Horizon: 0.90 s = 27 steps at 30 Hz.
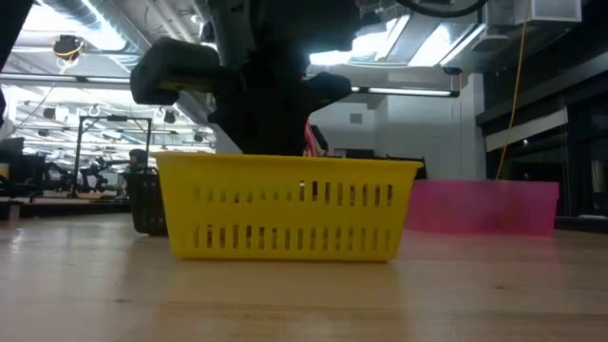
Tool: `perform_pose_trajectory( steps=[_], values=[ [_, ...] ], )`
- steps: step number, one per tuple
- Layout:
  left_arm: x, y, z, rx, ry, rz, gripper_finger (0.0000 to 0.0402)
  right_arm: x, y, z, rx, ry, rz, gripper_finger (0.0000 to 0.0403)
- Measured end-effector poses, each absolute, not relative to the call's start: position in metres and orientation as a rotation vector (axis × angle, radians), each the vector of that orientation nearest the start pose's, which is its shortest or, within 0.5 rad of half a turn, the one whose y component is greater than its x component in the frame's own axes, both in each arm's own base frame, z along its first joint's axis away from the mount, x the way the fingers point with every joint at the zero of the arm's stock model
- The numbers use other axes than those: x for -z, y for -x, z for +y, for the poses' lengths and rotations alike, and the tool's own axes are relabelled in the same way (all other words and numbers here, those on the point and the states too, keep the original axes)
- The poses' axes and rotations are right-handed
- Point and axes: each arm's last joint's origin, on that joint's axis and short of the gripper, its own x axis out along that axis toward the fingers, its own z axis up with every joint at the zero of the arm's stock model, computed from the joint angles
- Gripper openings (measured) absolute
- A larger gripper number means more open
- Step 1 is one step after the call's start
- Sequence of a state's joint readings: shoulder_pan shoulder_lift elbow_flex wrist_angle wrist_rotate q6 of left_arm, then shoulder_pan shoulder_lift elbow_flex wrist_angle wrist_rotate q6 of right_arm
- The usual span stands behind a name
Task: Pick & Place School Supplies
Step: Put the hole puncher into the yellow bin
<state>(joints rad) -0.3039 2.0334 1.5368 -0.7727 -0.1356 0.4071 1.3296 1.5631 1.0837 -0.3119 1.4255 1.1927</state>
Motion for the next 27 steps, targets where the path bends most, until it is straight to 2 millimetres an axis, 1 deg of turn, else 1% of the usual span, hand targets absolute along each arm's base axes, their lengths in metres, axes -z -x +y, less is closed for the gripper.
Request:
perform_pose_trajectory(
  steps=[5, 9, 11, 16, 19, 23, 27],
  values=[
    [-0.183, -0.393, -0.116, 0.404, -0.639, 1.213, 0.0031, -0.257, -0.103, 0.298, 0.158, -0.432, 0.072, 0.0208],
    [-0.184, -0.39, -0.123, 0.398, -0.683, 1.213, 0.0032, -0.257, -0.103, 0.298, 0.164, -0.432, 0.063, 0.0208],
    [-0.184, -0.388, -0.127, 0.404, -0.705, 1.209, 0.0049, -0.257, -0.103, 0.297, 0.17, -0.43, 0.054, 0.0208],
    [-0.186, -0.386, -0.133, 0.352, -0.77, 1.201, 0.0115, -0.257, -0.103, 0.297, 0.174, -0.43, 0.05, 0.0208],
    [-0.186, -0.386, -0.134, 0.327, -0.792, 1.195, 0.0139, -0.257, -0.103, 0.297, 0.175, -0.43, 0.049, 0.0208],
    [-0.19, -0.385, -0.136, 0.289, -0.825, 1.184, 0.015, -0.257, -0.103, 0.297, 0.175, -0.43, 0.049, 0.0208],
    [-0.209, -0.38, -0.138, 0.179, -0.9, 1.13, 0.0146, -0.257, -0.103, 0.297, 0.175, -0.43, 0.049, 0.0208]
  ],
)
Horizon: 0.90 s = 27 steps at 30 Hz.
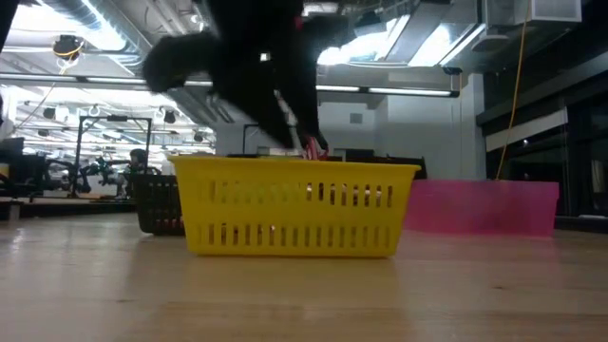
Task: Pick & Place School Supplies
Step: Put the hole puncher into the yellow bin, then adjust the black bin
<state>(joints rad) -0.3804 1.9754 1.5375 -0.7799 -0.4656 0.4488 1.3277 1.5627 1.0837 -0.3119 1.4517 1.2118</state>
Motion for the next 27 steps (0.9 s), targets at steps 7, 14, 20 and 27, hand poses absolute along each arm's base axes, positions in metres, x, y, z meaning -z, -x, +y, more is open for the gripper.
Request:
perform_pose_trajectory(
  steps=[7, 14, 20, 27],
  values=[
    [-0.258, -0.362, -0.142, 0.051, -0.825, 0.981, 0.0132, -0.257, -0.103, 0.297, 0.177, -0.42, 0.046, 0.0208],
    [-0.268, -0.337, -0.136, -0.26, -0.516, 1.031, 0.0119, -0.257, -0.103, 0.297, 0.178, -0.41, 0.045, 0.0208],
    [-0.232, -0.32, -0.115, -0.643, -0.104, 1.08, 0.0093, -0.258, -0.103, 0.297, 0.183, -0.397, 0.038, 0.0208],
    [-0.201, -0.281, -0.088, -1.113, 0.042, 1.096, 0.0009, -0.258, -0.103, 0.297, 0.182, -0.402, 0.038, 0.0208]
  ],
)
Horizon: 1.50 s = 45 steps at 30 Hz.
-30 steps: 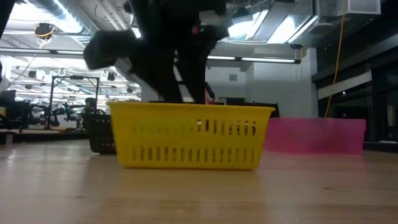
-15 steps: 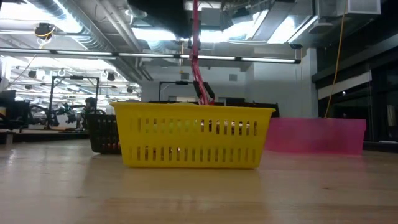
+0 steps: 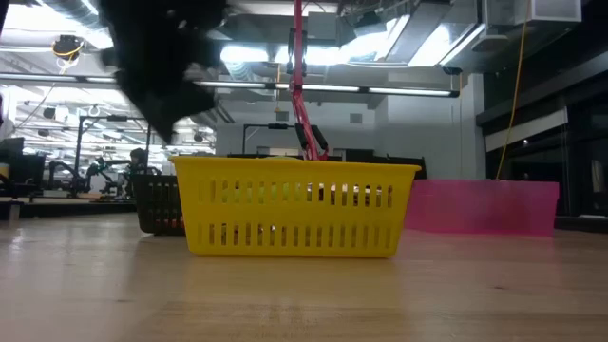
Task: Pick & Place School Supplies
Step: Adjust the black bin, then return to home position
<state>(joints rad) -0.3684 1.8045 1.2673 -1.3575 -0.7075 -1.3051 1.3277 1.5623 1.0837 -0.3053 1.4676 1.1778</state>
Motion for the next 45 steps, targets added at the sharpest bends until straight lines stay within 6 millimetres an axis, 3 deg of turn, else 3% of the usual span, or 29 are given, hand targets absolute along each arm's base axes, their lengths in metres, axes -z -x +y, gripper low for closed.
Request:
perform_pose_trajectory(
  steps=[3, 8, 16, 23, 32, 45],
  values=[
    [-0.192, -0.267, -0.085, -1.226, 0.078, 1.11, 0.0003, -0.258, -0.103, 0.297, 0.178, -0.397, 0.043, 0.0208],
    [-0.179, -0.259, -0.071, -1.247, 0.14, 1.192, 0.0002, -0.258, -0.104, 0.297, 0.179, -0.384, 0.047, 0.0208],
    [-0.19, -0.242, -0.045, -1.133, 0.295, 1.107, 0.0002, -0.258, -0.103, 0.298, 0.168, -0.407, 0.053, 0.0208],
    [-0.191, -0.223, -0.039, -1.087, 0.395, 1.06, 0.0002, -0.259, -0.103, 0.299, 0.166, -0.409, 0.053, 0.0208],
    [-0.172, -0.228, -0.031, -0.968, 0.461, 1.04, 0.0002, -0.262, -0.104, 0.301, 0.163, -0.414, 0.046, 0.0208],
    [-0.171, -0.234, -0.02, -0.924, 0.43, 1.04, 0.0002, -0.266, -0.105, 0.305, 0.154, -0.413, 0.042, 0.0208]
  ],
)
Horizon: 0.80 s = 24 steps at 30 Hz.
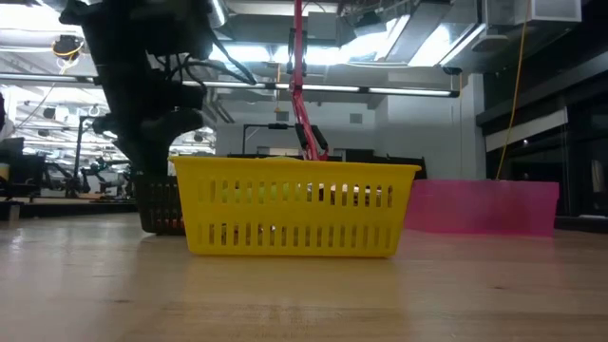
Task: Pick & Place School Supplies
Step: Return to home position
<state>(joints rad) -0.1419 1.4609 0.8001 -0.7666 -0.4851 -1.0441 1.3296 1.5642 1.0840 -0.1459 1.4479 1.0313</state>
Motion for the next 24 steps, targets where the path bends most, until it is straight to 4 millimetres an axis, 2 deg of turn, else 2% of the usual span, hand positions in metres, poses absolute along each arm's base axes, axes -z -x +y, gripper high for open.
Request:
perform_pose_trajectory(
  steps=[5, 8, 10, 13, 16, 18, 20, 24],
  values=[
    [-0.173, -0.232, -0.024, -0.93, 0.297, 1.01, 0.0002, -0.266, -0.105, 0.305, 0.154, -0.395, 0.043, 0.0208],
    [-0.181, -0.228, -0.037, -0.855, 0.164, 0.973, 0.0002, -0.266, -0.104, 0.305, 0.154, -0.386, 0.042, 0.0208],
    [-0.193, -0.22, -0.049, -0.812, 0.09, 0.884, 0.0002, -0.266, -0.101, 0.306, 0.157, -0.384, 0.032, 0.0208],
    [-0.205, -0.205, -0.072, -0.638, 0.017, 0.709, 0.0002, -0.266, -0.099, 0.306, 0.158, -0.383, 0.024, 0.0208],
    [-0.208, -0.187, -0.088, -0.392, 0.041, 0.534, 0.0002, -0.266, -0.098, 0.306, 0.157, -0.372, 0.024, 0.0208],
    [-0.205, -0.179, -0.087, -0.258, 0.057, 0.429, 0.0002, -0.266, -0.098, 0.306, 0.158, -0.357, 0.024, 0.0208],
    [-0.204, -0.176, -0.078, -0.141, 0.075, 0.32, 0.0002, -0.268, -0.098, 0.305, 0.159, -0.343, 0.024, 0.0208],
    [-0.201, -0.177, -0.046, -0.087, 0.022, 0.188, 0.0002, -0.273, -0.098, 0.302, 0.174, -0.343, 0.008, 0.0208]
  ],
)
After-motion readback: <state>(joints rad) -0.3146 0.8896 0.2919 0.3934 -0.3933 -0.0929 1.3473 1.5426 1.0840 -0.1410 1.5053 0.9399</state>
